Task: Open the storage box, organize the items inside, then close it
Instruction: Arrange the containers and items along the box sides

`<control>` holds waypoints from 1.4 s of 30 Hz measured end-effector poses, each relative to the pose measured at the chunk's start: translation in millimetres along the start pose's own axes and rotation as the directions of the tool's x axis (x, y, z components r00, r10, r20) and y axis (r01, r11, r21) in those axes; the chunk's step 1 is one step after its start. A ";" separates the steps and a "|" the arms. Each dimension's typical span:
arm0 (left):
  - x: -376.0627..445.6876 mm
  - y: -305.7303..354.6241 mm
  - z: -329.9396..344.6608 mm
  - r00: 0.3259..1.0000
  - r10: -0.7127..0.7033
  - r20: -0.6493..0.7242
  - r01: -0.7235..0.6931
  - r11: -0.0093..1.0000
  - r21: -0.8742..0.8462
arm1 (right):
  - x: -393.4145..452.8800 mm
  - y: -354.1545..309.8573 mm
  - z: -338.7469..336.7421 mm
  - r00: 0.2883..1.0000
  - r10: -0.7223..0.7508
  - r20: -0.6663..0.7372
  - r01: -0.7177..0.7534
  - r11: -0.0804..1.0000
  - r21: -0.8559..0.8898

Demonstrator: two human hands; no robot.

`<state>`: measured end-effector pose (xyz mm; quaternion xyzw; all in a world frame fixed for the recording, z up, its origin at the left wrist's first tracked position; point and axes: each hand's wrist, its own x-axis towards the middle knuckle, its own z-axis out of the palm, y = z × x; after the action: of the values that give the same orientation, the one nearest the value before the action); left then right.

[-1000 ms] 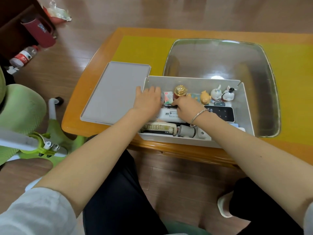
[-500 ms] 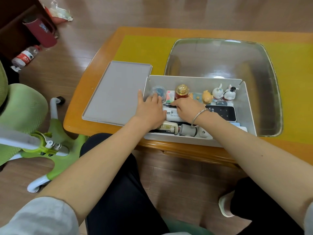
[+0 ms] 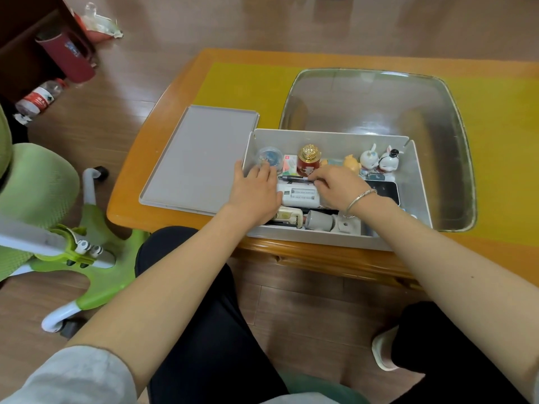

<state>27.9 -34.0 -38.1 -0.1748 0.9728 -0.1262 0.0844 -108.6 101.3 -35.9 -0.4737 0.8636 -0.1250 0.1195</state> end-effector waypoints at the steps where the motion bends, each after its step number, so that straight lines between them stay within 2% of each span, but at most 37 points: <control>1: 0.6 -0.4 -0.1 1.000 0.005 -0.004 -0.005 1.000 -0.003 | -2.5 3.9 -1.9 1.000 0.014 -0.010 -0.014 1.000 0.008; 6: 0.9 -2.7 -0.1 1.000 0.002 -0.026 -0.005 0.995 -0.097 | -12.7 19.9 -10.4 0.998 0.046 -0.036 -0.046 0.999 -0.005; 10: -5.4 -7.5 -0.4 0.996 -0.001 -0.092 -0.027 0.954 -0.299 | -19.1 26.6 -12.9 0.999 0.051 0.010 -0.051 0.996 0.078; 13: -14.5 -9.3 1.3 0.984 -0.098 -0.149 0.027 0.907 -0.419 | -19.9 24.2 -10.8 0.996 0.022 0.083 -0.029 0.996 0.081; 15: -22.4 -5.8 2.6 0.940 -0.276 -0.200 0.139 0.846 -0.514 | -17.7 16.9 -8.0 0.996 0.006 0.092 -0.013 0.997 0.075; 17: -26.8 -1.2 2.4 0.895 -0.412 -0.170 0.215 0.734 -0.645 | -13.4 7.5 -4.8 0.997 -0.010 0.080 0.003 0.997 0.081; 19: -28.2 1.7 2.9 0.891 -0.434 -0.131 0.206 0.645 -0.736 | -9.9 -0.8 -2.4 0.996 -0.016 0.084 0.006 0.994 0.107; 23: -31.0 -7.6 10.6 0.904 -0.403 -0.143 0.119 0.558 -0.821 | -10.4 -2.9 -1.6 0.994 -0.012 0.106 -0.003 0.990 0.141; 25: -31.9 -17.1 14.9 0.913 -0.390 -0.119 0.108 0.511 -0.853 | -15.0 1.5 -2.3 0.996 -0.004 0.095 -0.011 0.988 0.151; 27: -32.0 -22.8 17.0 0.919 -0.380 -0.105 0.117 0.517 -0.848 | -21.1 6.6 -3.5 0.994 0.010 0.106 -0.028 0.984 0.175; 30: -31.5 -20.5 18.5 0.916 -0.387 -0.106 0.120 0.516 -0.848 | -34.2 14.3 -9.6 0.978 0.023 0.206 -0.064 0.979 0.196; 34: -31.2 -16.7 21.3 0.897 -0.431 -0.097 0.139 0.484 -0.864 | -45.1 20.3 -15.5 0.935 0.009 0.354 -0.018 1.000 0.022; 37: -31.0 -16.3 20.8 0.894 -0.438 -0.097 0.146 0.488 -0.860 | -43.0 16.7 -17.4 0.937 -0.017 0.350 0.034 0.999 -0.043; 42: -32.2 -14.4 14.6 0.881 -0.450 -0.143 0.120 0.506 -0.854 | -42.4 11.3 -16.9 0.953 -0.020 0.301 0.018 1.000 0.009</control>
<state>65.3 -38.6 -44.2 -0.3290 0.8711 0.3029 -0.2030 -100.8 144.8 -20.0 -0.4951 0.8303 -0.0551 0.2497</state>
